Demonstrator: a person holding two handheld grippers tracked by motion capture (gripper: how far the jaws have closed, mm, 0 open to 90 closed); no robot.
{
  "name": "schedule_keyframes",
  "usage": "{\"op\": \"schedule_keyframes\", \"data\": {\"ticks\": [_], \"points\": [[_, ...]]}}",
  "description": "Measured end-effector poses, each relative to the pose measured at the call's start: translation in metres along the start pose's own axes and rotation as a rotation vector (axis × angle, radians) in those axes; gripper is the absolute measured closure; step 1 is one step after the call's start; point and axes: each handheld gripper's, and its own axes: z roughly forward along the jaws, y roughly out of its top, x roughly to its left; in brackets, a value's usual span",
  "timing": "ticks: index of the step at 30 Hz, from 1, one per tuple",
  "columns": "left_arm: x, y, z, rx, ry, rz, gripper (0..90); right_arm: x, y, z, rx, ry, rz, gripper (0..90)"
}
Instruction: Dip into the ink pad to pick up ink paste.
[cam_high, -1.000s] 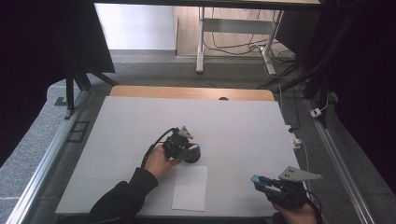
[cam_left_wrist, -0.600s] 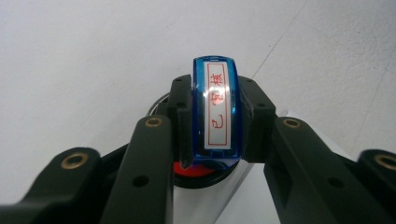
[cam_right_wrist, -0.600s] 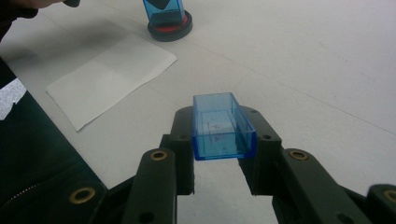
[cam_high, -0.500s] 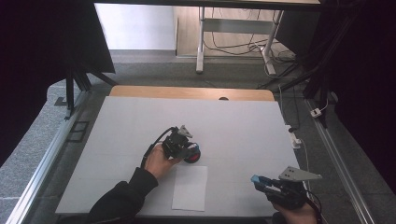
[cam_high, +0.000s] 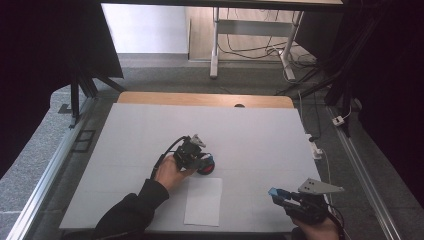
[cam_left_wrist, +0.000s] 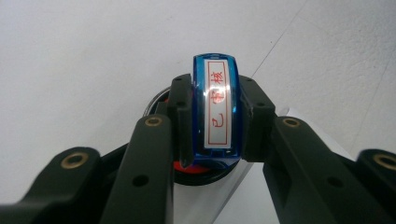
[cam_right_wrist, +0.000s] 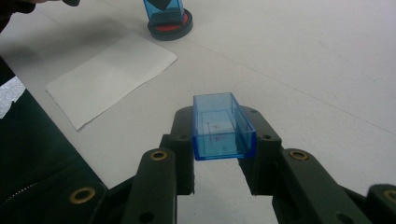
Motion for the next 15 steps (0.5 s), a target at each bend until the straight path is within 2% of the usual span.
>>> {"op": "schedule_keyframes", "data": {"ticks": [1,5,8,12,15], "points": [[-0.0006,0.0001,0.0,0.003,0.002,0.007,70.5,0.0,0.0,0.0,0.001,0.001,0.0,68.4],[0.0048,0.0004,-0.0007,0.004,-0.027,-0.02,70.3,-0.0001,0.0,0.0,0.0,0.001,0.0,68.4],[0.0018,0.0011,-0.0013,0.005,-0.011,0.029,69.9,-0.0004,-0.0001,-0.0004,-0.001,0.0,0.002,68.4],[-0.0018,0.0024,-0.0018,0.006,0.006,0.049,69.6,-0.0011,-0.0001,-0.0006,-0.001,0.0,0.007,68.4],[-0.0034,0.0022,-0.0043,-0.004,0.003,0.059,69.6,-0.0009,-0.0002,-0.0008,-0.003,-0.001,0.004,68.4]]}}
